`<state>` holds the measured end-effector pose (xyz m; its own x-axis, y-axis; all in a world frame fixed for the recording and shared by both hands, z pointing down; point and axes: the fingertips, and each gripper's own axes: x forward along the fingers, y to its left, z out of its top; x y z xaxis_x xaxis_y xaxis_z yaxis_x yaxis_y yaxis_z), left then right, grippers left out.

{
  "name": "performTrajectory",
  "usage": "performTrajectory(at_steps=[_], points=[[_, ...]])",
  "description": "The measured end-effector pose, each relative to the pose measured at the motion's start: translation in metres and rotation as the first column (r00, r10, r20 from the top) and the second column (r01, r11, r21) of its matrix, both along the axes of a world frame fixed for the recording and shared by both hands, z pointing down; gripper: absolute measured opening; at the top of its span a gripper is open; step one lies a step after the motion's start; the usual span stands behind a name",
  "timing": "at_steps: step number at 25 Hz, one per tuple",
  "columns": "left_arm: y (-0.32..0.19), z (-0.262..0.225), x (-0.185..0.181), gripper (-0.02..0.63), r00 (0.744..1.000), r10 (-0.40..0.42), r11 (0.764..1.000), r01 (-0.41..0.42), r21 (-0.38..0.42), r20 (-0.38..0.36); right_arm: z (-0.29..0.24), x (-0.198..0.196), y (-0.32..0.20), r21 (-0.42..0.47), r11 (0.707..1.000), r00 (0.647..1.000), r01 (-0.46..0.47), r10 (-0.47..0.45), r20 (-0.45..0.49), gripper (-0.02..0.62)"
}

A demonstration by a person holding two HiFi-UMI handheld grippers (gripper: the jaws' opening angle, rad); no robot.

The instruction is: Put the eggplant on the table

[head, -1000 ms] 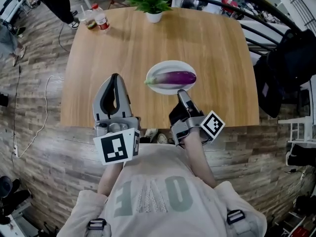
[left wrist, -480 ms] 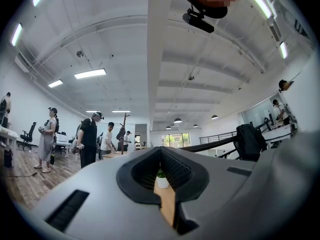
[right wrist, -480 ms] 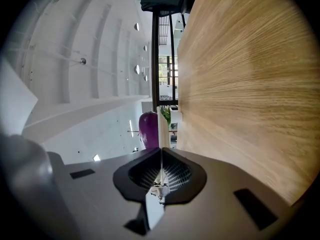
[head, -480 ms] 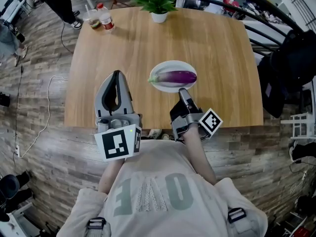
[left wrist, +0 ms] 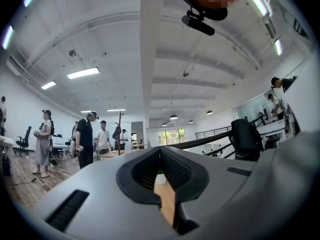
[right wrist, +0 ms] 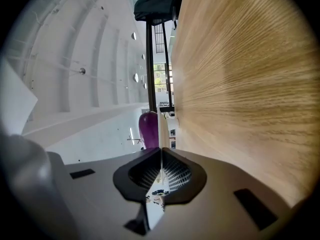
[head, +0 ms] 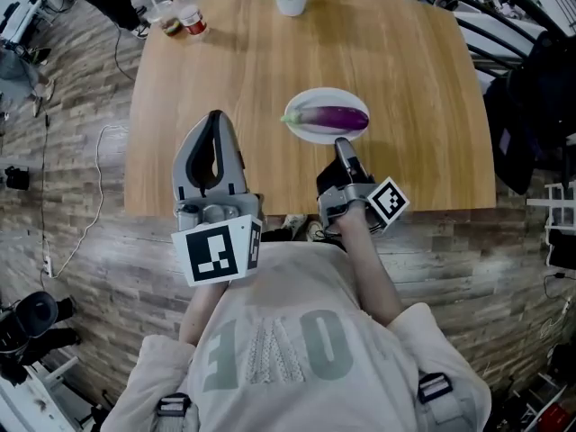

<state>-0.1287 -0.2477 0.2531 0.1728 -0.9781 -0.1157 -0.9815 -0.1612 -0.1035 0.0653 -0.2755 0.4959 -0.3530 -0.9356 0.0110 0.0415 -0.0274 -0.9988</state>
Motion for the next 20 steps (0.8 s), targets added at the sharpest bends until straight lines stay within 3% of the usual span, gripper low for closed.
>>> performTrajectory(at_steps=[6,20], points=[[0.007,0.004,0.009,0.009,0.999,0.013,1.0,-0.012,-0.019,0.031,0.022,-0.005,-0.006,-0.025,0.999,1.0,0.02,-0.02,-0.017,0.026],[0.015,0.005,0.01,0.009,1.0,-0.004,1.0,0.004,-0.015,0.018,0.073,-0.011,0.002,-0.136,0.99,0.998,0.03,-0.036,-0.043,0.026]])
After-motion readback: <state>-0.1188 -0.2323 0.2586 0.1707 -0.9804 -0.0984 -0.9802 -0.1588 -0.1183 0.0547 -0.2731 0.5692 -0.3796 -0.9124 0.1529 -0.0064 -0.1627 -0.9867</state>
